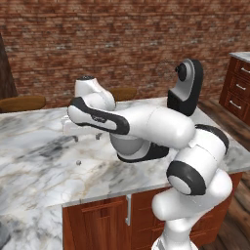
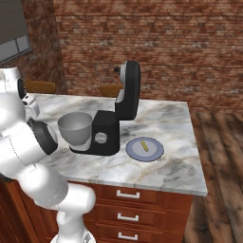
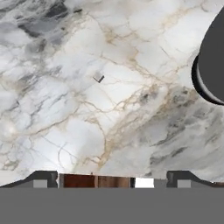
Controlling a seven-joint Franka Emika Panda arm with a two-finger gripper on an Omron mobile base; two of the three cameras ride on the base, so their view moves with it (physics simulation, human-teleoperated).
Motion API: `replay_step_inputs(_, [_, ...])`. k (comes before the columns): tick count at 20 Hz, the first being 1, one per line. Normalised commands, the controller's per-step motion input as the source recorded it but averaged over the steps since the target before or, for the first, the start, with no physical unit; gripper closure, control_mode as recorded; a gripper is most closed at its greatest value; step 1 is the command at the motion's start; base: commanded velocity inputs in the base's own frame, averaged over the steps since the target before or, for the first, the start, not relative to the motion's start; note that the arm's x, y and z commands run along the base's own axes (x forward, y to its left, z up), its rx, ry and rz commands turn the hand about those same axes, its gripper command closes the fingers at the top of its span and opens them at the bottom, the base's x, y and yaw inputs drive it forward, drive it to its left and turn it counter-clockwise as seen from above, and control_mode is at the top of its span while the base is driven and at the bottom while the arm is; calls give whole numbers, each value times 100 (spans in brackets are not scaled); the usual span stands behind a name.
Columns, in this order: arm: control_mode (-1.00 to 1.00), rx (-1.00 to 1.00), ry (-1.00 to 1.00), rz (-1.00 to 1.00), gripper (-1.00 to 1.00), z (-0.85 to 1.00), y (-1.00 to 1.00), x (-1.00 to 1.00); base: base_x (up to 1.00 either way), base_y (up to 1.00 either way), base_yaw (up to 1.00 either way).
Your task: Add butter and sugar cubes to the stand mixer bowl and then turn on the stand mixer to begin making frosting.
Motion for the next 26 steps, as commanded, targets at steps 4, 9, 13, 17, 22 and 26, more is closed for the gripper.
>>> replay_step_inputs(4, [-100, -8, 0, 26, -100, -73, 30, 0, 0, 0, 0])
replay_step_inputs(9, [-100, -2, -14, 17, -100, -59, 5, 7, 0, 0, 0])
replay_step_inputs(13, [-100, 0, -14, 9, -100, -49, 0, 32, 0, 0, 0])
replay_step_inputs(17, [-100, 0, -5, 8, -100, -46, 0, 33, 0, 0, 0])
replay_step_inputs(22, [-100, 0, 0, 6, -100, -35, 6, 23, 0, 0, 0])
replay_step_inputs(26, [-100, 0, 0, 3, -100, -16, 14, 25, 0, 0, 0])
